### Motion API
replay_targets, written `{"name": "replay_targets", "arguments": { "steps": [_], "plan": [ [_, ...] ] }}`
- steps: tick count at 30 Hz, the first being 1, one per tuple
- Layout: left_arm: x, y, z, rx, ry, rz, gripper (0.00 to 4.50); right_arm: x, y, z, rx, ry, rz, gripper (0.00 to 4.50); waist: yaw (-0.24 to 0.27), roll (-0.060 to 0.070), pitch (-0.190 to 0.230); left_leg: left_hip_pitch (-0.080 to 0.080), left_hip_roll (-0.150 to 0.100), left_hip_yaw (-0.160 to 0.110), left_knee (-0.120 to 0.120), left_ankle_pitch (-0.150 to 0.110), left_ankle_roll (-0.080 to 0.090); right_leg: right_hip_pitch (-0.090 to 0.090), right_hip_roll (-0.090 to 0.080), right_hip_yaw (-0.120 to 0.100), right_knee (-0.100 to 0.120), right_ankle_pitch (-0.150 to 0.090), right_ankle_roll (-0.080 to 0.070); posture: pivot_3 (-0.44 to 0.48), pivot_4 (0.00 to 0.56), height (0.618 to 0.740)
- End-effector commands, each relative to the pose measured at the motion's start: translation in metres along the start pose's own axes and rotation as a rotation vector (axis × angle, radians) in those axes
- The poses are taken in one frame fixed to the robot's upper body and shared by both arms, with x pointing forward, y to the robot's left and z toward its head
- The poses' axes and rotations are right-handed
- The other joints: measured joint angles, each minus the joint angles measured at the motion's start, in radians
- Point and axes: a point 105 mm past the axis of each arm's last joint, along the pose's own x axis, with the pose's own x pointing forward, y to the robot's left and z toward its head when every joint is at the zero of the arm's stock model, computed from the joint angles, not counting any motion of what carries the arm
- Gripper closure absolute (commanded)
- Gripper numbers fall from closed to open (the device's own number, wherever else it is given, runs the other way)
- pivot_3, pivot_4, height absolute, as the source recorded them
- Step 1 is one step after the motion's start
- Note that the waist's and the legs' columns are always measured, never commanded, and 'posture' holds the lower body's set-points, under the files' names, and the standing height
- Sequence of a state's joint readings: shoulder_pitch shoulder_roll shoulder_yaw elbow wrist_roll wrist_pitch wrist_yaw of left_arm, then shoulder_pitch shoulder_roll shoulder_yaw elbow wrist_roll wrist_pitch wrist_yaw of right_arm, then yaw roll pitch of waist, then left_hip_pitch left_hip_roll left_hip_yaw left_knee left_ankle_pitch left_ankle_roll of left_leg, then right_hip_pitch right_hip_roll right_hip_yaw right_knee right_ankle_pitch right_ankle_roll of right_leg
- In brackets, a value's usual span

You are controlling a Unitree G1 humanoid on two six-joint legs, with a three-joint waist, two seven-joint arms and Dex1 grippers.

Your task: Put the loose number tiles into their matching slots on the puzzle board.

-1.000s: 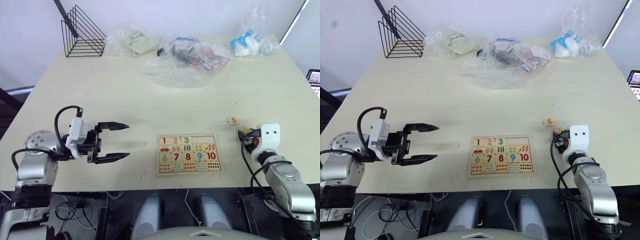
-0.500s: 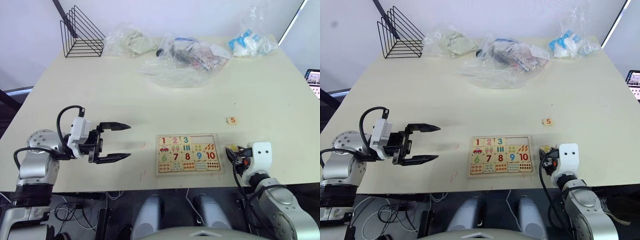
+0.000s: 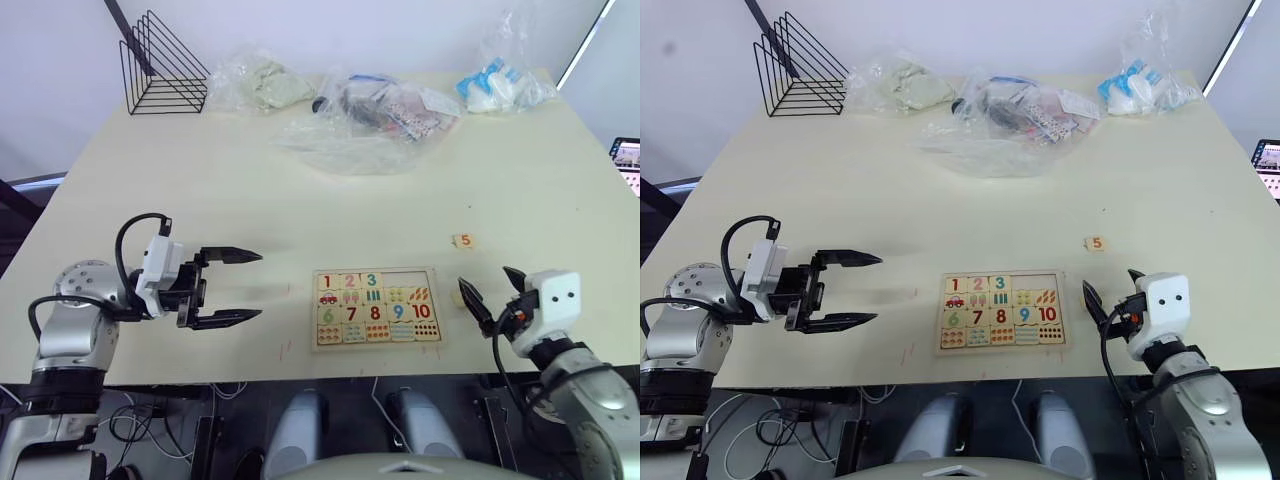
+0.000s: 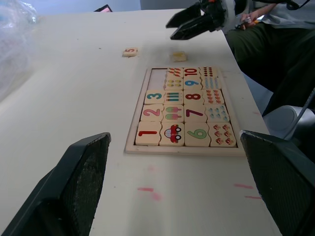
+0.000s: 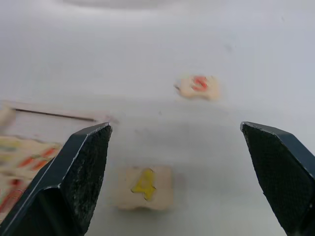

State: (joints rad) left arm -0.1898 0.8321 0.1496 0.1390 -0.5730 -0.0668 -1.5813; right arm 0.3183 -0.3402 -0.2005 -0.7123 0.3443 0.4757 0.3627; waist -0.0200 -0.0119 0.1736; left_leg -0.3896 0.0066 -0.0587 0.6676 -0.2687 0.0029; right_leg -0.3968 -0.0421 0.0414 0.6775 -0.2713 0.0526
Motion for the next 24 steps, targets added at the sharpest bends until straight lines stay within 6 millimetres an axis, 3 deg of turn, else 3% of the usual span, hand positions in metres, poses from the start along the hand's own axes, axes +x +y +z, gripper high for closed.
{"name": "replay_targets", "arguments": {
  "steps": [1, 9, 16, 24],
  "plan": [
    [-0.003, -0.003, 0.008, 0.035, -0.016, -0.023, 0.0, -0.005, 0.001, 0.01, -0.053, -0.029, 0.152, 0.13, 0.0, 0.0, 0.0, 0.0, 0.0, 0.0, 0.0, 0.0, 0.0, 0.0, 0.0, 0.0, 0.0, 0.0, 0.0, 0.0, 0.15, 0.74],
    [0.0, -0.005, 0.006, 0.029, -0.023, -0.031, 0.0, -0.019, -0.012, 0.009, -0.165, 0.1, 0.467, 0.13, 0.003, 0.0, 0.0, -0.001, 0.0, 0.001, 0.001, 0.0, 0.0, 0.001, 0.0, -0.001, 0.0, 0.0, 0.0, 0.0, 0.15, 0.74],
    [-0.001, -0.005, 0.007, 0.033, -0.022, -0.032, 0.0, -0.008, -0.03, 0.012, -0.343, 0.19, 0.773, 0.13, 0.001, -0.001, 0.001, -0.001, 0.0, 0.002, 0.001, 0.0, 0.0, 0.001, 0.0, -0.001, 0.0, 0.0, 0.0, 0.0, 0.15, 0.74],
    [-0.001, -0.003, 0.009, 0.041, -0.017, -0.041, 0.0, 0.011, -0.039, 0.0, -0.496, 0.271, 1.015, 0.13, 0.003, -0.001, 0.002, -0.002, 0.0, 0.003, 0.002, 0.0, 0.0, 0.0, 0.0, -0.002, 0.0, 0.0, 0.0, 0.0, 0.15, 0.74]
  ]
}}
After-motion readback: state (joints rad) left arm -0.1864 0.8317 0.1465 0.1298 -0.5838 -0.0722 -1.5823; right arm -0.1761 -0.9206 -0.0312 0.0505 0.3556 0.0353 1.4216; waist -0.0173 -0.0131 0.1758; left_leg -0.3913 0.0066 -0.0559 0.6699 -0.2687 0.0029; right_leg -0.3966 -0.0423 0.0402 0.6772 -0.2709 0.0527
